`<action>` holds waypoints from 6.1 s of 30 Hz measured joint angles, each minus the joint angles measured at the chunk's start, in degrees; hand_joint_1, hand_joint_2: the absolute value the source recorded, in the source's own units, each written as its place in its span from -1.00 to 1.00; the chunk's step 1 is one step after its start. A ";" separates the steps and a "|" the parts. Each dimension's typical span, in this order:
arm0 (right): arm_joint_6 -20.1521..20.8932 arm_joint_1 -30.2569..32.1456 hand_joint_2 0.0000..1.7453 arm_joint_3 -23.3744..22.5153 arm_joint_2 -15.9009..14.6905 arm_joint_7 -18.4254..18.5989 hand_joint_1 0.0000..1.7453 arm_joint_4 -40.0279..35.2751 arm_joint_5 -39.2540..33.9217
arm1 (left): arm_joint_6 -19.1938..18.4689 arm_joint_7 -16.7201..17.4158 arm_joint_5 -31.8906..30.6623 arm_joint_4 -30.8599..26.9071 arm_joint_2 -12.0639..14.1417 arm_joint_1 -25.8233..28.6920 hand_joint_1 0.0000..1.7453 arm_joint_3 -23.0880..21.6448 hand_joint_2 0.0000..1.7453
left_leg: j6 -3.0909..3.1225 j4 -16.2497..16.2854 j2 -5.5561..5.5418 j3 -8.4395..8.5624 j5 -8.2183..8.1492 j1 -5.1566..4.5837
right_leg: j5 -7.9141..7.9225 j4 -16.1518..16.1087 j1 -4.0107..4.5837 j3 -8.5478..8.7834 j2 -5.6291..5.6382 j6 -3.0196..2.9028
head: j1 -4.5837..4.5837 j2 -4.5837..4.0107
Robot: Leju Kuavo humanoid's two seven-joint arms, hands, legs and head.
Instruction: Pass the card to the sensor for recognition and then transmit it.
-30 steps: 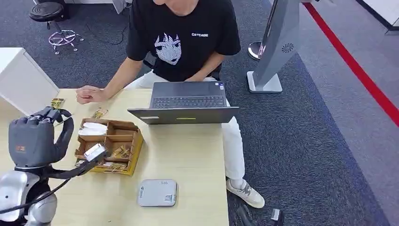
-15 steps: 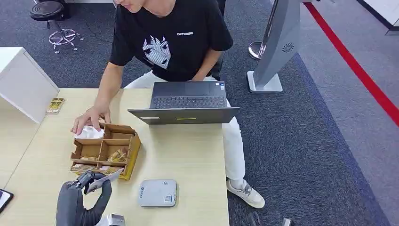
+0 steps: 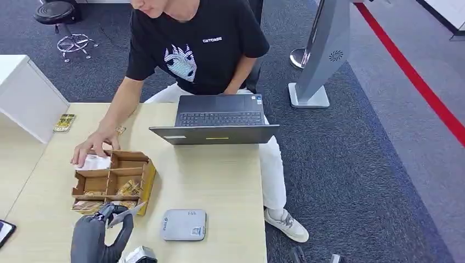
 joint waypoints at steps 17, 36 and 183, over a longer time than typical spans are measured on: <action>-1.25 -1.19 1.00 4.85 -0.37 -1.11 -1.00 2.99 1.40 | 4.94 12.65 -19.38 17.15 8.37 -11.62 1.00 -8.39 1.00 | 0.01 0.00 0.00 0.00 0.04 0.01 | 0.03 0.02 0.01 0.01 0.03 -0.01 | 0.02 0.00; -1.42 -1.42 1.00 5.88 -0.48 -1.11 -1.00 3.89 1.38 | 5.39 11.86 -19.94 18.68 8.57 -13.04 1.00 -12.30 1.00 | 0.01 0.01 0.00 -0.01 0.04 0.00 | 0.03 0.02 0.00 0.00 0.04 -0.01 | 0.02 0.00; -1.62 0.68 1.00 10.90 -1.33 -2.82 -1.00 3.89 -6.89 | 10.01 18.46 -16.40 -1.06 31.01 1.23 -1.00 -10.80 1.00 | -0.06 -0.02 0.06 -0.02 -0.01 0.02 | -0.05 0.06 0.01 -0.06 0.07 -0.07 | 0.07 0.00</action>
